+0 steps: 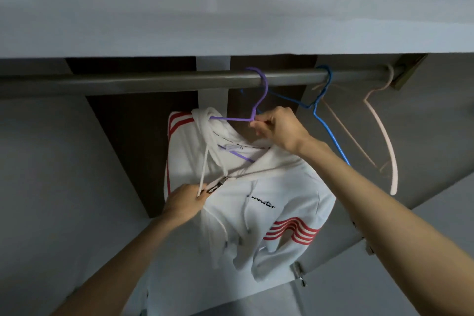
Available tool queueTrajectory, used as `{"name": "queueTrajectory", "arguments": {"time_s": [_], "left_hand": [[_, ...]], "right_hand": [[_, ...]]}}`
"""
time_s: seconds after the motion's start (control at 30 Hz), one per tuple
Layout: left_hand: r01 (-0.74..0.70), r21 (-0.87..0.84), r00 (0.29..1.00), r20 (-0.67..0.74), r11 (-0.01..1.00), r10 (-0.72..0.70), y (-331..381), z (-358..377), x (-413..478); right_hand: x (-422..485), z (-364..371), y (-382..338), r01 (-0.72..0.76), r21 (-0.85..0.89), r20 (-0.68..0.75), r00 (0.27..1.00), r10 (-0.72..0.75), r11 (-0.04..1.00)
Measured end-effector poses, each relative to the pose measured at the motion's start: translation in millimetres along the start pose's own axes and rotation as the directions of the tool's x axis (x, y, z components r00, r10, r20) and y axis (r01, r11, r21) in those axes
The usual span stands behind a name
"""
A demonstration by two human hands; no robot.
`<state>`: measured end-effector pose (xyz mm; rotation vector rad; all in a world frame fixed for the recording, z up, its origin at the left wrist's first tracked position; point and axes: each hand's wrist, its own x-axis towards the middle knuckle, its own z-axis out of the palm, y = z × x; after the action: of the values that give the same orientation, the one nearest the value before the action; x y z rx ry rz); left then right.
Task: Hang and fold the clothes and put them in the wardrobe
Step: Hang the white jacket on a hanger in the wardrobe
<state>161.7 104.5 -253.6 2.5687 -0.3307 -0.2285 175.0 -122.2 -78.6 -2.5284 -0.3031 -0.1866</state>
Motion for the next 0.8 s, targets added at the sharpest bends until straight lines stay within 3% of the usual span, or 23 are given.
{"name": "queueTrajectory", "arguments": {"time_s": [0.1,0.27,0.43,0.53,0.67,0.8], "left_hand": [[0.003,0.028,0.997,0.074,1.000,-0.005,-10.1,5.5,-2.8],[0.111,-0.096,0.981,0.170,0.989,-0.094,0.3,18.5,9.3],[0.154,-0.427,0.985,-0.003,0.891,-0.171,26.3,-3.4,20.6],[0.158,-0.458,0.974,-0.073,0.875,-0.214,49.5,-18.7,39.4],[0.255,-0.439,0.967,0.137,0.862,-0.216,74.5,-19.2,55.9],[0.324,-0.496,0.946,0.165,0.805,-0.279,67.4,-4.4,55.5]], "right_hand": [[2.9,2.5,0.4,-0.014,0.034,0.016,1.000,0.013,0.999],[-2.7,9.0,6.9,0.002,0.066,-0.027,1.000,0.000,0.998],[-13.7,9.5,20.3,0.009,0.087,-0.073,0.997,-0.003,0.996],[-13.9,9.8,21.5,-0.032,0.130,-0.100,0.994,0.046,0.991],[-13.1,10.8,19.7,-0.081,0.110,-0.108,0.990,0.093,0.991],[-19.3,8.4,18.9,-0.123,0.025,-0.084,0.989,0.124,0.992]]}}
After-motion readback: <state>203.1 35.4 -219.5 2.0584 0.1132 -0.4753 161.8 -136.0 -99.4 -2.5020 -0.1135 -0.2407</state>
